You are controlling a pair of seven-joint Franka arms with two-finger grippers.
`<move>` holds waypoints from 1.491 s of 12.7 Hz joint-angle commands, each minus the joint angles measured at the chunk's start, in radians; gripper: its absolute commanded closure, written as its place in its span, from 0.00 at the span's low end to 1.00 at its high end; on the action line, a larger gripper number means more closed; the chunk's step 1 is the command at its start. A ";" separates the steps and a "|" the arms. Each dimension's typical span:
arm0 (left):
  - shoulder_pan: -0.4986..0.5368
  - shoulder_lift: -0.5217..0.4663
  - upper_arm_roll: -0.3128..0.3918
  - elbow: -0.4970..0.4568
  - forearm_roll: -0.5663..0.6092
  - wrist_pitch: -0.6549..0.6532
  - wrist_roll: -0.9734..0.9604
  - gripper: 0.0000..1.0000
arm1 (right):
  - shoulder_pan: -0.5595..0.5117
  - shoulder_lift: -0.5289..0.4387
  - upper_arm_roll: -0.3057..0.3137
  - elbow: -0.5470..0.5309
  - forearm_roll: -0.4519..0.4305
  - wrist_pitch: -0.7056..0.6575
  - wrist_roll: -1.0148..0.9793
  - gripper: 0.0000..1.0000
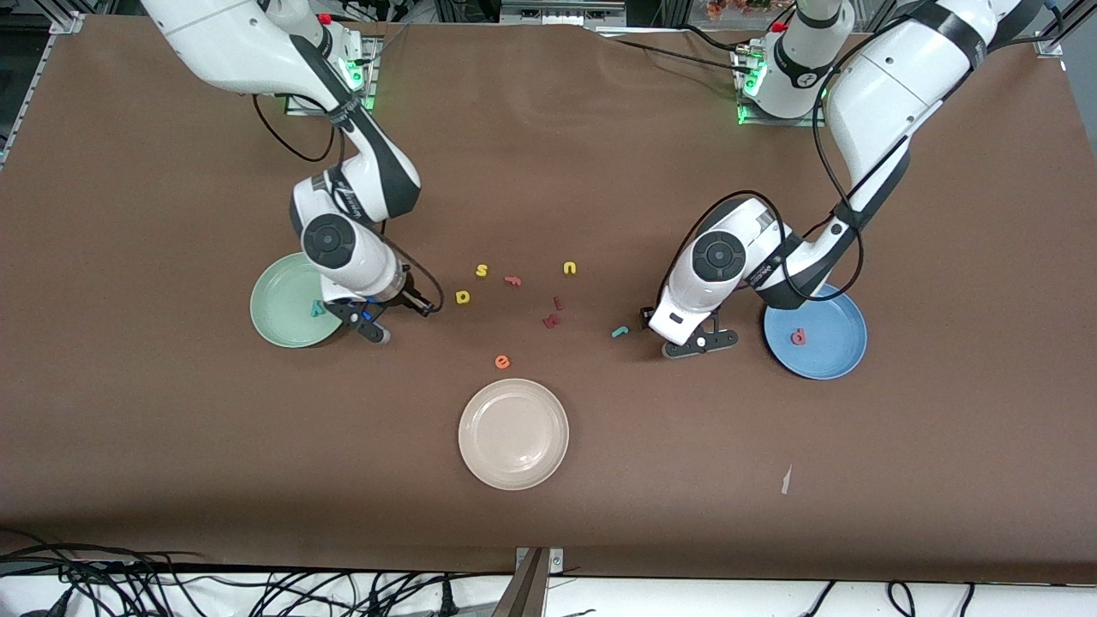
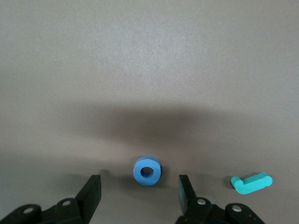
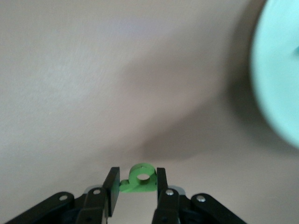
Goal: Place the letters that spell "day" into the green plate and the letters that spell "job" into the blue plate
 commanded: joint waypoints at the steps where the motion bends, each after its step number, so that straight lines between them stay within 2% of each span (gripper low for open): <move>1: -0.004 0.018 -0.002 0.006 0.017 0.009 -0.020 0.33 | 0.003 -0.073 -0.093 -0.016 -0.011 -0.110 -0.208 0.96; 3: -0.004 0.019 -0.002 0.004 0.015 0.009 -0.020 0.41 | 0.000 -0.084 -0.182 -0.048 -0.011 -0.128 -0.371 0.96; 5: -0.004 0.029 -0.002 0.006 0.015 0.011 -0.020 0.53 | -0.001 -0.083 -0.270 -0.119 0.002 -0.076 -0.537 0.96; 7: -0.002 0.029 -0.002 0.006 0.015 0.011 -0.020 0.61 | -0.001 -0.113 -0.279 -0.196 0.005 -0.046 -0.565 0.94; 8: -0.004 0.030 -0.001 0.006 0.015 0.013 -0.020 0.65 | -0.001 -0.120 -0.296 -0.228 0.005 -0.045 -0.570 0.85; 9: -0.002 0.030 0.001 0.007 0.020 0.013 -0.019 0.68 | -0.001 -0.131 -0.298 -0.257 0.005 -0.025 -0.579 0.67; 10: -0.002 0.033 0.001 0.007 0.023 0.029 -0.019 0.72 | -0.001 -0.133 -0.298 -0.268 0.005 -0.011 -0.580 0.12; 11: -0.002 0.035 0.002 0.006 0.023 0.036 -0.016 0.73 | -0.001 -0.136 -0.298 -0.260 0.005 -0.014 -0.577 0.01; 12: -0.002 0.035 0.002 0.006 0.023 0.036 -0.011 0.75 | 0.000 -0.152 -0.292 -0.254 0.008 -0.017 -0.574 0.01; 14: 0.001 0.035 0.002 0.006 0.023 0.036 -0.005 0.76 | 0.003 -0.148 -0.226 -0.205 0.055 -0.020 -0.516 0.01; 16: 0.007 0.027 0.001 0.006 0.023 0.029 -0.002 0.78 | 0.025 -0.134 -0.172 -0.170 0.075 -0.019 -0.357 0.01; 19: 0.008 0.024 -0.001 0.007 0.024 0.026 -0.002 0.82 | 0.092 -0.053 -0.122 -0.071 0.075 -0.009 -0.106 0.02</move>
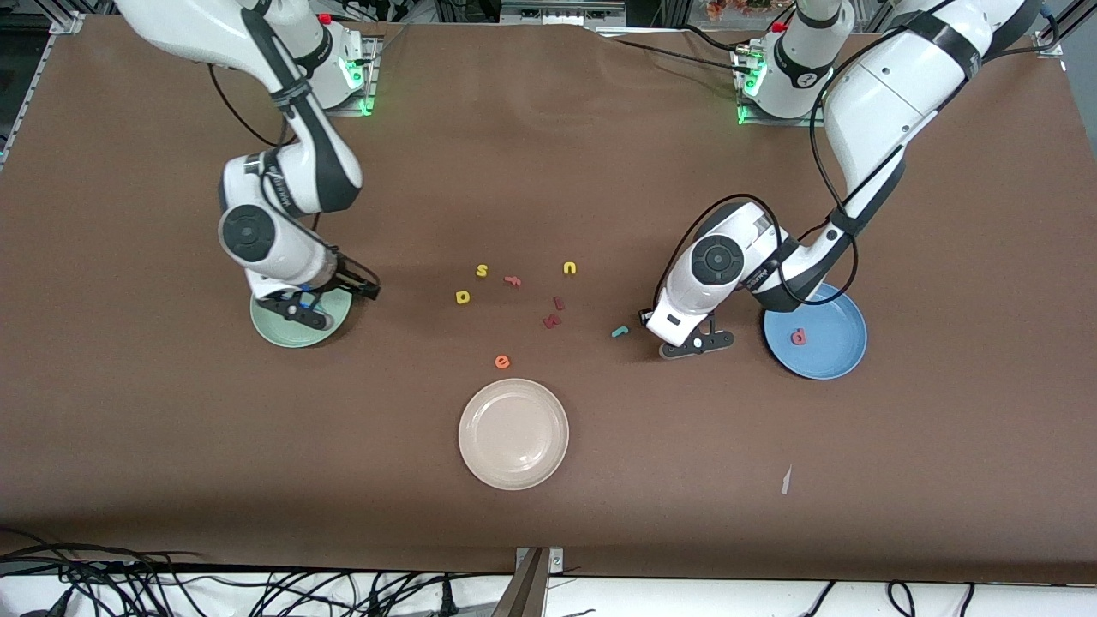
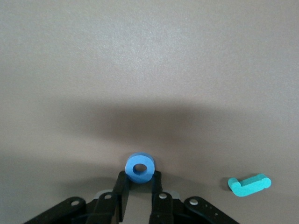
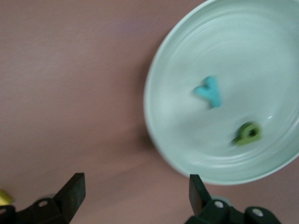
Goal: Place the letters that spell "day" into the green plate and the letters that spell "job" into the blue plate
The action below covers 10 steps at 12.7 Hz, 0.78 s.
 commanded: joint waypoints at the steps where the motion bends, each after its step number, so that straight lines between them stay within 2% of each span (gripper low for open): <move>1: 0.007 0.003 0.001 0.004 0.025 0.003 0.000 0.82 | 0.071 0.101 0.017 0.128 0.012 0.002 0.221 0.02; 3: 0.010 -0.005 -0.001 0.004 0.020 -0.003 0.000 0.83 | 0.143 0.190 0.017 0.243 0.012 0.004 0.401 0.02; 6: 0.064 -0.027 -0.022 0.019 0.012 -0.076 0.105 0.84 | 0.189 0.256 0.017 0.285 0.014 0.078 0.516 0.07; 8: 0.188 -0.036 -0.094 0.021 0.012 -0.146 0.244 0.85 | 0.230 0.285 0.018 0.285 0.012 0.129 0.587 0.11; 10: 0.335 -0.045 -0.160 0.027 0.012 -0.235 0.428 0.85 | 0.237 0.284 0.018 0.259 0.012 0.125 0.589 0.19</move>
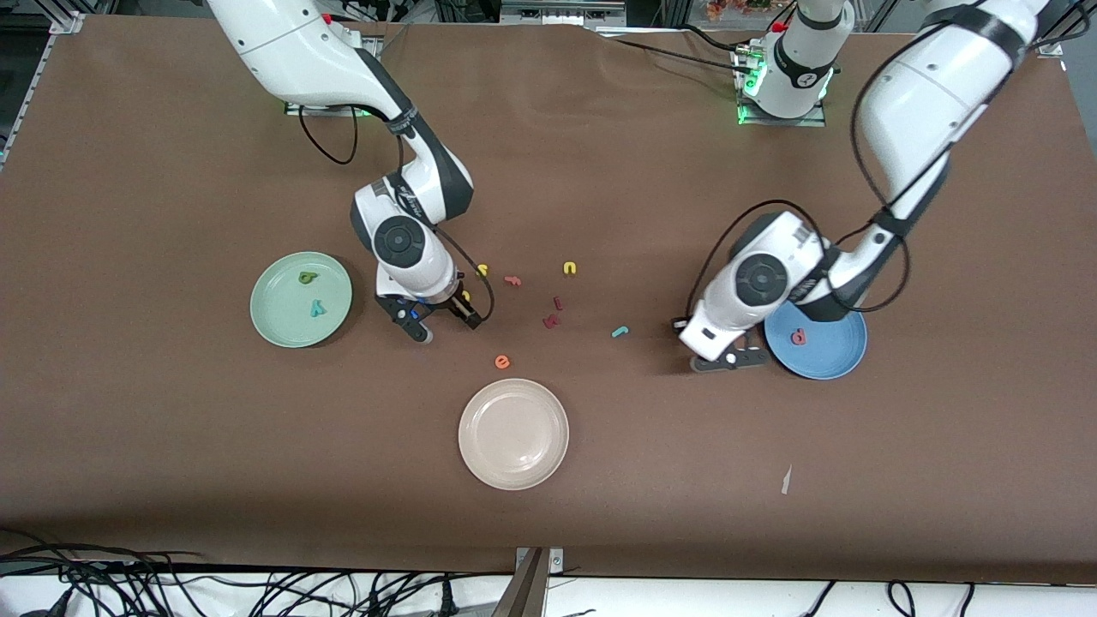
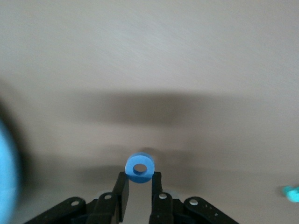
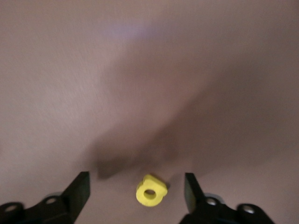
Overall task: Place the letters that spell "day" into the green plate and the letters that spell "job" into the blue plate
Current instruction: 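Drop the blue o on the blue plate while the right gripper grasps yellow a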
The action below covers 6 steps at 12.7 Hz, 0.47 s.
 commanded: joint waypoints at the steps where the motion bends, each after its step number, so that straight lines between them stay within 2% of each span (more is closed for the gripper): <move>1: 0.172 -0.046 -0.070 -0.007 0.012 -0.108 0.235 0.85 | 0.015 0.006 -0.004 -0.001 0.010 -0.003 0.022 0.21; 2: 0.198 -0.058 -0.070 -0.007 0.014 -0.133 0.301 0.85 | 0.027 0.006 -0.004 -0.002 0.011 -0.005 0.023 0.25; 3: 0.223 -0.058 -0.068 -0.007 0.023 -0.154 0.355 0.85 | 0.030 0.006 -0.004 -0.005 0.011 -0.005 0.023 0.35; 4: 0.244 -0.058 -0.062 -0.009 0.032 -0.166 0.412 0.85 | 0.030 0.006 -0.004 -0.005 0.011 -0.005 0.023 0.50; 5: 0.259 -0.057 -0.056 -0.009 0.034 -0.167 0.462 0.83 | 0.029 0.003 -0.006 -0.005 0.010 -0.006 0.020 0.69; 6: 0.264 -0.055 -0.046 -0.009 0.041 -0.167 0.493 0.64 | 0.027 0.000 -0.009 -0.001 0.010 -0.006 0.014 0.84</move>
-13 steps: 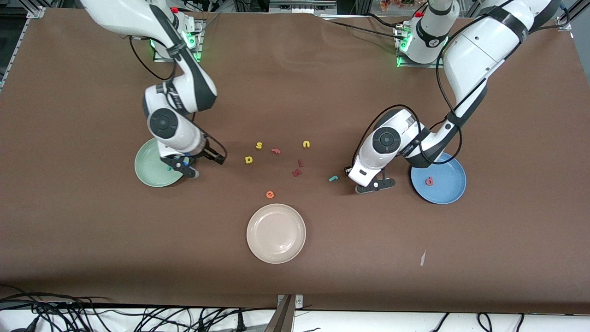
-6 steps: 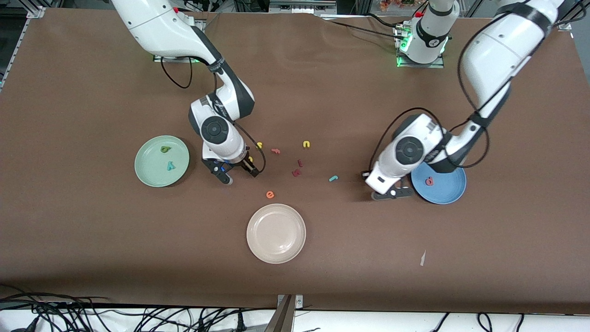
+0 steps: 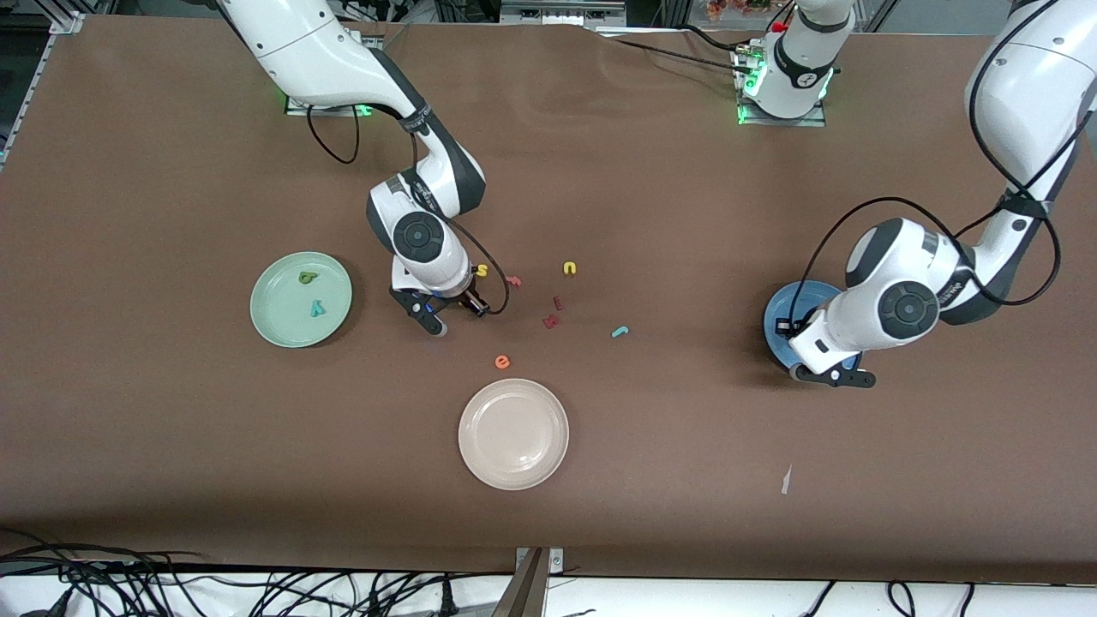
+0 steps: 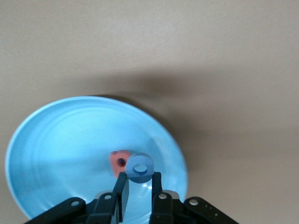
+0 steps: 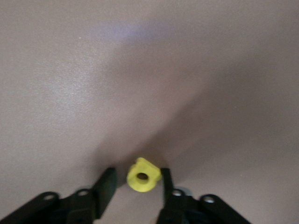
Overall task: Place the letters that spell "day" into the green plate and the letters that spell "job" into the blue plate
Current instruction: 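Place the yellow a on the green plate while the left gripper reaches cyan j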
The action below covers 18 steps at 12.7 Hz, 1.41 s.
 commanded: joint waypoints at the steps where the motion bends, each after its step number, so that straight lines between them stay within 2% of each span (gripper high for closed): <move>1: 0.002 -0.007 0.005 -0.011 0.083 -0.015 0.063 0.12 | 0.004 -0.009 -0.013 -0.001 0.010 -0.014 -0.007 0.92; 2: -0.004 -0.005 0.005 -0.008 0.096 -0.015 0.056 0.00 | -0.001 -0.031 -0.014 0.005 0.004 -0.052 -0.014 0.94; 4: -0.012 -0.007 -0.006 0.035 0.038 -0.014 0.030 0.00 | -0.013 -0.081 -0.048 0.019 -0.006 -0.171 -0.118 0.94; 6: -0.099 -0.004 -0.001 0.093 -0.081 -0.014 -0.073 0.00 | -0.021 -0.121 -0.108 0.016 0.011 -0.245 -0.229 0.94; 9: -0.207 0.008 0.000 0.109 -0.106 -0.003 -0.239 0.00 | -0.033 -0.161 -0.206 0.006 0.016 -0.343 -0.471 0.94; 12: -0.294 0.037 0.002 0.150 -0.106 -0.002 -0.395 0.00 | -0.034 -0.181 -0.307 -0.033 0.019 -0.355 -0.687 0.94; 14: -0.348 0.054 0.003 0.155 -0.105 0.015 -0.545 0.00 | -0.039 -0.181 -0.404 -0.068 0.048 -0.333 -0.900 0.94; 15: -0.362 0.057 0.005 0.156 -0.105 0.067 -0.588 0.00 | -0.062 -0.170 -0.418 -0.071 0.113 -0.333 -0.963 0.94; 18: -0.435 0.093 0.016 0.156 -0.091 0.158 -0.736 0.00 | -0.152 -0.128 -0.416 -0.071 0.137 -0.322 -1.092 0.92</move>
